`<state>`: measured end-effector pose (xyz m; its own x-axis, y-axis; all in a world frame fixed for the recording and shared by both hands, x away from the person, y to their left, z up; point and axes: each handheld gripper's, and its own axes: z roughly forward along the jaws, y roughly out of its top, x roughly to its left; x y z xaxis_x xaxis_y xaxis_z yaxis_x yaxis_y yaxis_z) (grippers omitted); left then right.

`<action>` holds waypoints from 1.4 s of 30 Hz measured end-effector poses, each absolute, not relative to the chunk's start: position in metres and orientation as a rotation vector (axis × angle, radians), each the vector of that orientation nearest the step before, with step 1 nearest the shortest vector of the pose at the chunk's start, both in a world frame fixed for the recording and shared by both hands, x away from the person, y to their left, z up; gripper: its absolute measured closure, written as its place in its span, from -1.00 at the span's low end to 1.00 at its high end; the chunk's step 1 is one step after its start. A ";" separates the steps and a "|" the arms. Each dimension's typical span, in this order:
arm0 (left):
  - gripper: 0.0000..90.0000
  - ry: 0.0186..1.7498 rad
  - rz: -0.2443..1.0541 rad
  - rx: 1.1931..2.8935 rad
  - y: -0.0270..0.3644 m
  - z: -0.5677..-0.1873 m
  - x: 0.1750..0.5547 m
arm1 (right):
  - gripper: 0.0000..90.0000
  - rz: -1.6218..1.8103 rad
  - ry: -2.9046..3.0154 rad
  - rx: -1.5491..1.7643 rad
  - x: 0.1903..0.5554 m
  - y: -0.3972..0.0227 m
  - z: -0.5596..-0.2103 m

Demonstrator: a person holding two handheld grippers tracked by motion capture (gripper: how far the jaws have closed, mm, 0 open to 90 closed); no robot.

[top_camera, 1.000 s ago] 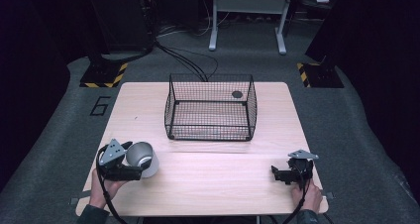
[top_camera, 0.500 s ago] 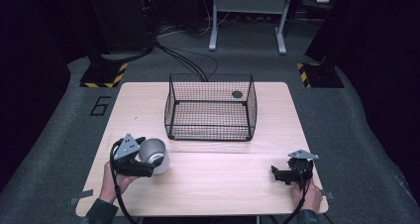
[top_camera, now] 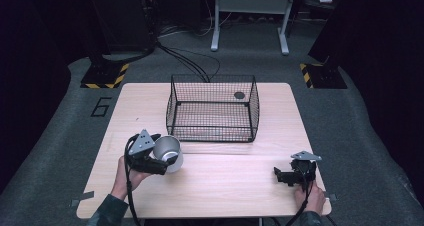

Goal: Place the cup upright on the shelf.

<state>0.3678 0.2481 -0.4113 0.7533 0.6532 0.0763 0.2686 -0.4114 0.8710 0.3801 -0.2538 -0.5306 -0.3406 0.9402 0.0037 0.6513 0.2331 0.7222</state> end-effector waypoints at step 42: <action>-0.86 0.606 0.457 1.986 0.201 -0.368 0.414 | -1.00 0.889 2.078 1.458 0.380 -0.254 -0.531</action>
